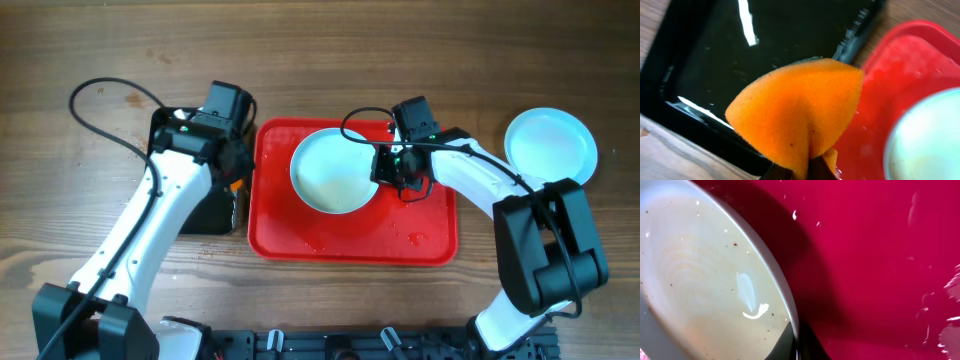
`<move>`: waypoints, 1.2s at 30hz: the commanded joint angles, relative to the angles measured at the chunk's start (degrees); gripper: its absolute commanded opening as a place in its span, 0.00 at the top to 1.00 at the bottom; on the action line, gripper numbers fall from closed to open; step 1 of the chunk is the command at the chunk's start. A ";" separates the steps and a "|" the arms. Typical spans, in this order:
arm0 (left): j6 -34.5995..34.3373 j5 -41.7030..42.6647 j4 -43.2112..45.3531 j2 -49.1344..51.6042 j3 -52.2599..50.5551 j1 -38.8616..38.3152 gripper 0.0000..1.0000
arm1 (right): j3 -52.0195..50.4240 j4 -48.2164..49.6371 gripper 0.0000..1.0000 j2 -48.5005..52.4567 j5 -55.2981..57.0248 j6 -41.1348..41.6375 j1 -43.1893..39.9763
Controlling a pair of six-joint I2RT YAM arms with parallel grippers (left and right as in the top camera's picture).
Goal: Clean dirty plates on tray and stack at the side
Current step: 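Return the left gripper with the sponge to the black tray, then lift the cleaned plate and carry it right toward the stack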
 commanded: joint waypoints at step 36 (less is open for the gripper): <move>5.46 3.85 9.77 8.94 -12.66 13.84 0.96 | 23.47 -19.26 0.95 -17.07 83.95 -34.91 17.99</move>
